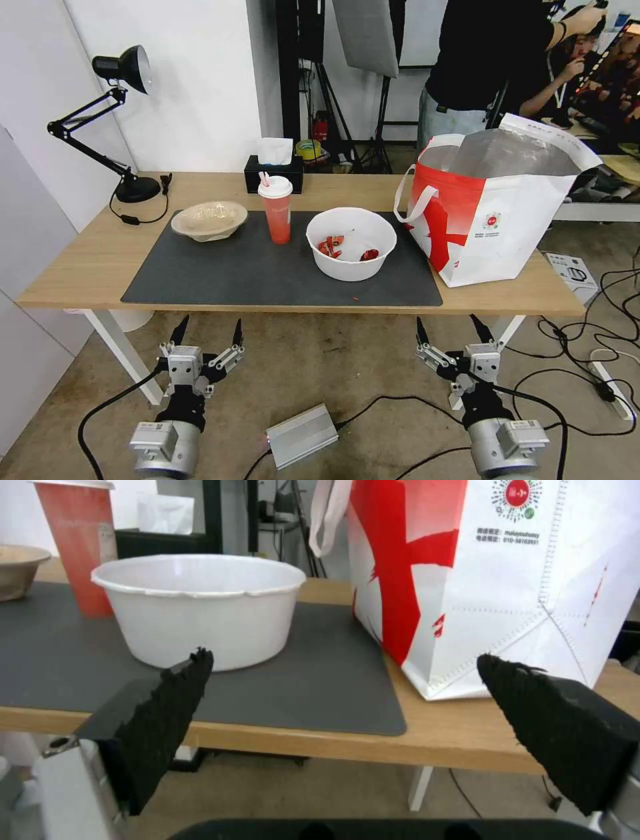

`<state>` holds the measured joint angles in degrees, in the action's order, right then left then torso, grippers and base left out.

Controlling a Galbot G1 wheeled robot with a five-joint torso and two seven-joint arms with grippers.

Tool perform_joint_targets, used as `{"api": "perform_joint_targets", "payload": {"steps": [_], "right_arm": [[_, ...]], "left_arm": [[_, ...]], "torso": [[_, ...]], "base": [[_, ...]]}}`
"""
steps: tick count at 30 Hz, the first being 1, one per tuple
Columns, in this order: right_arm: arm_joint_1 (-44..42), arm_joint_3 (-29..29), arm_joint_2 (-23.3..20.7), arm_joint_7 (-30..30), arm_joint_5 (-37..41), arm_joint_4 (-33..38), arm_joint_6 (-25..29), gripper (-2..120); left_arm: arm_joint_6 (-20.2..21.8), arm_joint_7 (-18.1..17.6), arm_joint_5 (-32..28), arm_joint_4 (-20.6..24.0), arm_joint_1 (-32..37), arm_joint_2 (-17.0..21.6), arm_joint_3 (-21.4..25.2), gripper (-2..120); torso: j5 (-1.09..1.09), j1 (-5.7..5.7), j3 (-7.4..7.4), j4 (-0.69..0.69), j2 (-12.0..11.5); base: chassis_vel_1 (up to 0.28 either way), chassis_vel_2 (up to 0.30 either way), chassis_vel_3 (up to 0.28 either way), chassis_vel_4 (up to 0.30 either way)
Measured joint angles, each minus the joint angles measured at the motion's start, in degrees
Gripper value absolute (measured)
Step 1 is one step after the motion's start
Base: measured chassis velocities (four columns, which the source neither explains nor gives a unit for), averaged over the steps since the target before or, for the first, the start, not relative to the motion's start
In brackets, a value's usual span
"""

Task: Pick up the trash from the table and place it into the takeout bag.

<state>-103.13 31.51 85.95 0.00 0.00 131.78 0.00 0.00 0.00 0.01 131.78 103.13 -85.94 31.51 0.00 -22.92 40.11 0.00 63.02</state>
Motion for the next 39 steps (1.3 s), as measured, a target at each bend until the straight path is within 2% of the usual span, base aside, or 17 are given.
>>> {"api": "perform_joint_targets", "payload": {"steps": [19,21,22,24,26,27,30,31,33,36,38,39], "right_arm": [[0.19,-0.04,-0.68,0.06,0.2,0.05,-0.13,100],[1.18,-0.22,-3.49,0.86,1.66,1.04,-1.06,100],[1.18,-0.22,-3.49,0.86,1.66,1.04,-1.06,100],[3.03,-0.66,-8.63,2.4,4.45,2.96,-2.83,100],[3.42,-0.75,-9.73,2.76,5.05,3.38,-3.19,100],[4.33,-0.96,-12.29,3.55,6.44,4.31,-4.13,100],[6.58,-1.48,-18.58,5.49,9.87,6.68,-6.3,100],[6.58,-1.48,-18.58,5.49,9.87,6.68,-6.3,100],[8.07,-1.82,-22.68,6.72,12.05,8.17,-7.7,100],[8.96,-2.03,-25.21,7.5,13.44,9.12,-8.59,100],[10.54,-2.43,-29.83,8.82,15.81,10.83,-10.06,100],[10.6,-2.63,-30.43,8.87,16.06,11.11,-10.14,100]], "left_arm": [[-0.25,-0.55,-0.16,0.4,-0.03,0.24,0.24,100],[-2.56,-3.78,-1.67,2.95,-0.24,1.76,1.91,100],[-2.56,-3.78,-1.67,2.95,-0.24,1.76,1.91,100],[-7.8,-10.58,-4.88,8.28,-0.74,4.88,5.32,100],[-8.69,-11.75,-5.41,9.19,-0.83,5.4,5.89,100],[-10.52,-13.8,-6.4,10.89,-1.0,6.36,6.95,100],[-13.19,-14.11,-8.02,11.02,-0.88,7.04,7.27,100],[-13.19,-14.11,-8.02,11.02,-0.88,7.04,7.27,100],[-13.74,-13.89,-8.59,10.92,-0.87,7.06,7.17,100],[-13.83,-13.7,-8.8,10.79,-0.86,7.05,7.08,100],[-13.84,-13.46,-8.84,10.49,-0.81,6.99,6.89,100],[-13.84,-13.41,-8.84,10.4,-0.79,6.96,6.82,100]], "torso": [[0.01,0.0,0.0,0.0,0.0],[0.0,0.0,0.0,-0.01,0.0],[0.0,0.0,0.0,-0.01,0.0],[0.0,0.0,0.0,0.0,0.0],[0.01,0.0,0.0,0.0,0.0],[0.04,0.0,0.0,0.0,0.0],[0.01,0.0,0.0,0.0,0.0],[0.01,0.0,0.0,0.0,0.0],[0.01,0.0,0.0,0.0,0.0],[0.0,0.0,0.0,0.0,0.0],[0.0,0.0,0.0,0.01,0.0],[-0.02,0.0,0.0,0.03,0.0]], "base": [[0.0,0.0,0.0,0.0],[0.0,0.0,0.0,0.0],[0.0,0.0,0.0,0.0],[0.0,0.0,0.0,0.0],[0.0,0.0,0.0,0.0],[0.0,0.0,0.0,0.0],[0.0,0.0,0.0,0.0],[0.0,0.0,0.0,0.0],[0.0,0.0,0.0,0.0],[0.0,0.0,0.0,0.0],[0.0,0.0,0.0,0.0],[0.0,0.0,0.0,0.0]]}}
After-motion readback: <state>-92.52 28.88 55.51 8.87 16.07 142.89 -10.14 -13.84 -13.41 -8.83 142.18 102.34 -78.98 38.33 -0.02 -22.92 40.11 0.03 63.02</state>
